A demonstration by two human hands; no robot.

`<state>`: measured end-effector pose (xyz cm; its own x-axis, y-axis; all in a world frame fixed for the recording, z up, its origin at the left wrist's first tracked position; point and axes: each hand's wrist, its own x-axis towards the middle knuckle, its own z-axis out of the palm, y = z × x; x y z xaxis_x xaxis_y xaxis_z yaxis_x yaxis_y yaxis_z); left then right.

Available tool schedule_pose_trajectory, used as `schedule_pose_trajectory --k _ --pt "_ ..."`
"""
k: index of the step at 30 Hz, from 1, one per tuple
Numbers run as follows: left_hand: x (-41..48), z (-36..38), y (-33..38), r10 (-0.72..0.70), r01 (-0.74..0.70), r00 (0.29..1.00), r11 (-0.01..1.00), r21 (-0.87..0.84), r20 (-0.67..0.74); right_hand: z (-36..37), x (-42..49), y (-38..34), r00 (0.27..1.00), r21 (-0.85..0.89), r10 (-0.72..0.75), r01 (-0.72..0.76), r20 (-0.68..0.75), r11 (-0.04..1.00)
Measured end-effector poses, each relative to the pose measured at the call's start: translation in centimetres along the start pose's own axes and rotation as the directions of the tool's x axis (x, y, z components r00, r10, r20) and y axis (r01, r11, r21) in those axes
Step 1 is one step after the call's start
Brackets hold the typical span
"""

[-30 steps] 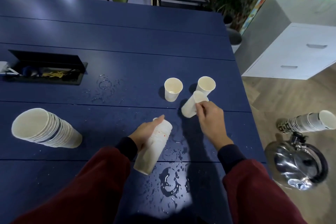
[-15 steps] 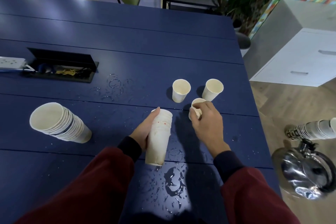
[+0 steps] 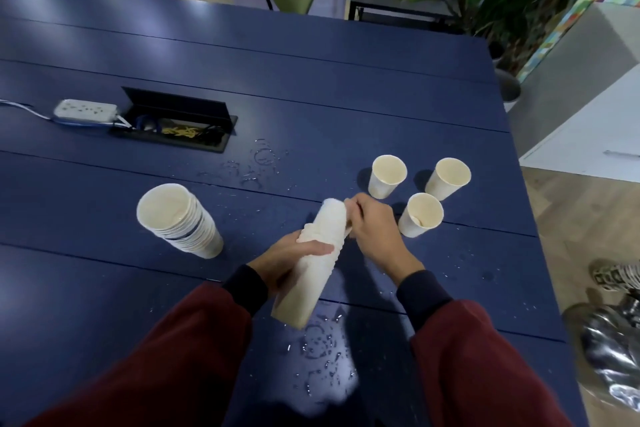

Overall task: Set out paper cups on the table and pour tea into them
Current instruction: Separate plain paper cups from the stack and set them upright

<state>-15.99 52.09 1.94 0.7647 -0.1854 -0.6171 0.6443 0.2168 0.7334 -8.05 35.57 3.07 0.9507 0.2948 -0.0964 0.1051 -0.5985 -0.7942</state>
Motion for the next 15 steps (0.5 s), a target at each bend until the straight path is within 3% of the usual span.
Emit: schedule_pose_trajectory --k 4,8,15 --pt "-0.9 -3.4 -0.3 -0.010 0.012 0.999 0.999 0.051 -0.035 1.1 2.4 -1.2 0.984 -0.016 -0.034 0.032 -0.173 0.999" --pt "-1.0 -5.3 0.5 -0.028 0.028 0.993 1.000 0.001 -0.119 2.2 4.2 -2.3 0.987 -0.172 -0.105 0.082 -0.125 0.982" --pt "-0.1 -7.8 1.3 0.032 -0.039 0.997 0.994 -0.101 -0.064 4.1 6.5 -2.5 0.998 -0.253 0.011 -0.028 -0.068 0.967"
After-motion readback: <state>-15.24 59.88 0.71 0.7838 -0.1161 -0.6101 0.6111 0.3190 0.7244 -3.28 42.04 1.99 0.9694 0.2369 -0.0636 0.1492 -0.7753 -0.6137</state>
